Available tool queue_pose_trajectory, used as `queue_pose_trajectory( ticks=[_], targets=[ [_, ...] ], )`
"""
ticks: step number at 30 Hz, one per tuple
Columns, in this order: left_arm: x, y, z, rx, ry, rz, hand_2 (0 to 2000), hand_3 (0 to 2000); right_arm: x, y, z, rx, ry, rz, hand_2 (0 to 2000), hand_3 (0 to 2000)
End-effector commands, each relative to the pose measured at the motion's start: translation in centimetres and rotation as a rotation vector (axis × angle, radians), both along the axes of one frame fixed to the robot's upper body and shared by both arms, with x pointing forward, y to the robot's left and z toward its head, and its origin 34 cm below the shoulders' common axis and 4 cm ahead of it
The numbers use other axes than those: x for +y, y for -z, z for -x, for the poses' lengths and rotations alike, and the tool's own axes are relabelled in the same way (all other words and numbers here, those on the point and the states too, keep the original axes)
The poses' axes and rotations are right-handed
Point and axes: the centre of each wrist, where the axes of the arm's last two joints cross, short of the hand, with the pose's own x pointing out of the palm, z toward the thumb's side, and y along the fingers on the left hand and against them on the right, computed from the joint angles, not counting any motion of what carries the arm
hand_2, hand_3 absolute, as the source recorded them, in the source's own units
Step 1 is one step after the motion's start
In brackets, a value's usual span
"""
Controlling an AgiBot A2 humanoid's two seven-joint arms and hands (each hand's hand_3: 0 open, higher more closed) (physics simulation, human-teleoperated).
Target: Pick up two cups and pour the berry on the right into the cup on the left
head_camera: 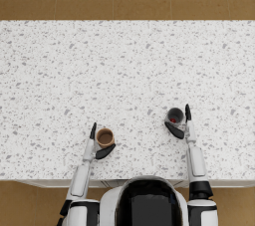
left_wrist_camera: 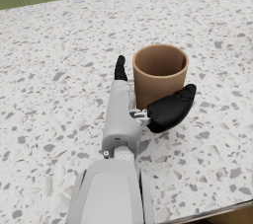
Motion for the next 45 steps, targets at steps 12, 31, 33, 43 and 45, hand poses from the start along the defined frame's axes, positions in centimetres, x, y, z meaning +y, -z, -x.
queue_pose_trajectory(
  ticks=[12,31,33,43,45],
  targets=[
    [-0.6,0.4,-0.1,0.008,0.002,0.014,0,0,1.0,1.3,-1.3,0.051,-0.012,-0.017,0,0],
    [-5.9,-4.1,-2.4,-0.170,0.137,0.145,2000,1280,5.5,-8.9,0.7,-0.340,-0.239,-0.066,2000,1280],
    [-6.5,-4.3,-2.8,-0.185,0.149,0.130,2000,1280,5.8,-9.7,0.8,-0.371,-0.250,-0.075,2000,1280],
    [-8.2,-5.3,-4.5,-0.289,0.178,-0.062,2000,1280,7.3,-12.9,1.1,-0.540,-0.252,0.199,2000,1280],
    [-8.5,-5.2,-5.0,-0.287,0.177,-0.066,2000,1280,7.7,-13.7,0.9,-0.581,-0.244,0.249,2000,1280]
  ],
)
